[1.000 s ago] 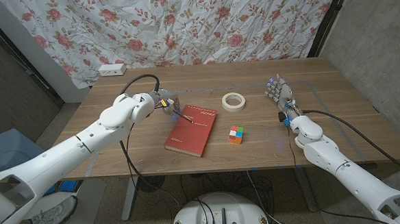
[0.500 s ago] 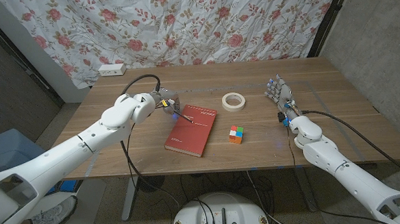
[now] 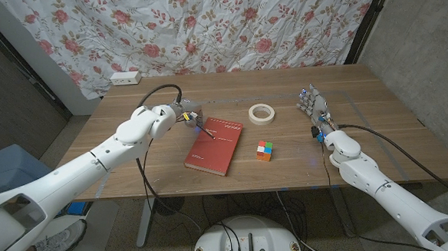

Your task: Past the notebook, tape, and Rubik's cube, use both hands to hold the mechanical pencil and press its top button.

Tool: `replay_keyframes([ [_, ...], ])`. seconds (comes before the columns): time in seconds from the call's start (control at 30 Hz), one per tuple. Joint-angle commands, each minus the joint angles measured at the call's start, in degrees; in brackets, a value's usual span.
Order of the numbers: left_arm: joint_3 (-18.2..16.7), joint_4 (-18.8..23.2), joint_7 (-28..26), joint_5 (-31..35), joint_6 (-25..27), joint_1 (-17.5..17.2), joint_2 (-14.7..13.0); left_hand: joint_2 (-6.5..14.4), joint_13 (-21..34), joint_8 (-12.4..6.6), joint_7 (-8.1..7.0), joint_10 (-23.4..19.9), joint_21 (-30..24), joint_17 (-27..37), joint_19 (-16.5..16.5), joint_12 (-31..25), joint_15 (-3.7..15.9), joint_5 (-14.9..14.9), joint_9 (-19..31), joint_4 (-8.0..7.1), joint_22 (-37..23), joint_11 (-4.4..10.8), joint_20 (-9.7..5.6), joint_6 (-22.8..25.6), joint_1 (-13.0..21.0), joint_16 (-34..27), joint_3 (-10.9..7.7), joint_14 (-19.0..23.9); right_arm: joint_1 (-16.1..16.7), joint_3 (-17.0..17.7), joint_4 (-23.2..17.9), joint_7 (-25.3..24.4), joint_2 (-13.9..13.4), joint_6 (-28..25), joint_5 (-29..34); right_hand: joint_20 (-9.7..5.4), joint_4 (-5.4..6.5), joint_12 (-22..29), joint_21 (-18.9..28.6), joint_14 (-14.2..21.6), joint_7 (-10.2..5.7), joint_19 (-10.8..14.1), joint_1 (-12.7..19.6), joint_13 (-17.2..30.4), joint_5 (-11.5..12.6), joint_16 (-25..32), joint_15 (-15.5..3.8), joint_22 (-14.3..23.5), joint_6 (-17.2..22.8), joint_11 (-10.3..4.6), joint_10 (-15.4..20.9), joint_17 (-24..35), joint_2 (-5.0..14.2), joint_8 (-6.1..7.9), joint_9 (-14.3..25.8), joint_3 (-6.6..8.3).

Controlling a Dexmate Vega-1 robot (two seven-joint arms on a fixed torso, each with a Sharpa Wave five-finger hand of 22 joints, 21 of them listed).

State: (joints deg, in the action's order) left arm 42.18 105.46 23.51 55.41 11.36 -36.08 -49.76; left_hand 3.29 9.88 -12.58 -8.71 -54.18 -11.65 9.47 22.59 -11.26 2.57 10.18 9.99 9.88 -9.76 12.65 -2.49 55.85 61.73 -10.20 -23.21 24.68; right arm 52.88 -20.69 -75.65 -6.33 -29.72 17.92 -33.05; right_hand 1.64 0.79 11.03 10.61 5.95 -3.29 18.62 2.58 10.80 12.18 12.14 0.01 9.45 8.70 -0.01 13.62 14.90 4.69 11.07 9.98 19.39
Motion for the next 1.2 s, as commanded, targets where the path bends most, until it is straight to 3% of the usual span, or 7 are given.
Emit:
replay_keyframes([
  [0.03,0.35,-0.45,-1.6,0.68,-0.16,-0.08,0.47,0.14,0.15,-0.43,0.07,-2.01,-0.29,0.23,0.97,-0.51,10.23,0.18,0.04,0.1,-0.12,-0.05,-4.35,2.16,1.01,-0.43,0.46,1.02,0.32,0.24,-0.24,-0.01,-0.18,-0.04,-0.33,0.01,0.12,0.34,0.38,0.53,0.08,0.26,-0.06,0.11,0.1,0.23,-0.06,0.26,0.45,0.18,0.23,0.16,0.9,0.15,0.28,0.34],
  [0.5,0.02,1.53,-1.14,2.45,2.23,-1.36,0.21,0.65,0.27,-0.66,0.58,-8.27,-0.25,0.25,2.51,-0.8,10.43,0.08,0.13,0.08,-0.12,-0.13,-5.01,8.12,1.93,-0.4,1.36,3.58,0.08,0.15,0.23,0.59,-0.08,0.05,-0.57,-0.03,0.09,0.33,0.38,0.51,0.12,0.35,-0.04,0.12,0.1,0.27,-0.04,0.26,0.6,0.24,0.31,0.1,0.96,0.11,0.28,0.38],
  [1.2,-1.81,7.11,1.68,6.12,10.33,-5.45,0.39,-0.12,0.28,-0.55,1.19,-13.32,-0.18,0.36,3.39,-1.03,10.61,-0.07,0.27,-0.16,-0.16,-0.34,-5.35,11.23,2.08,-0.49,2.51,5.72,-0.35,-0.12,0.62,1.57,-0.23,-0.07,-0.67,-0.06,0.03,0.25,0.35,0.46,0.08,0.37,0.01,0.14,0.1,0.33,-0.25,0.27,0.63,0.12,0.22,0.05,1.04,0.02,0.29,0.41],
])
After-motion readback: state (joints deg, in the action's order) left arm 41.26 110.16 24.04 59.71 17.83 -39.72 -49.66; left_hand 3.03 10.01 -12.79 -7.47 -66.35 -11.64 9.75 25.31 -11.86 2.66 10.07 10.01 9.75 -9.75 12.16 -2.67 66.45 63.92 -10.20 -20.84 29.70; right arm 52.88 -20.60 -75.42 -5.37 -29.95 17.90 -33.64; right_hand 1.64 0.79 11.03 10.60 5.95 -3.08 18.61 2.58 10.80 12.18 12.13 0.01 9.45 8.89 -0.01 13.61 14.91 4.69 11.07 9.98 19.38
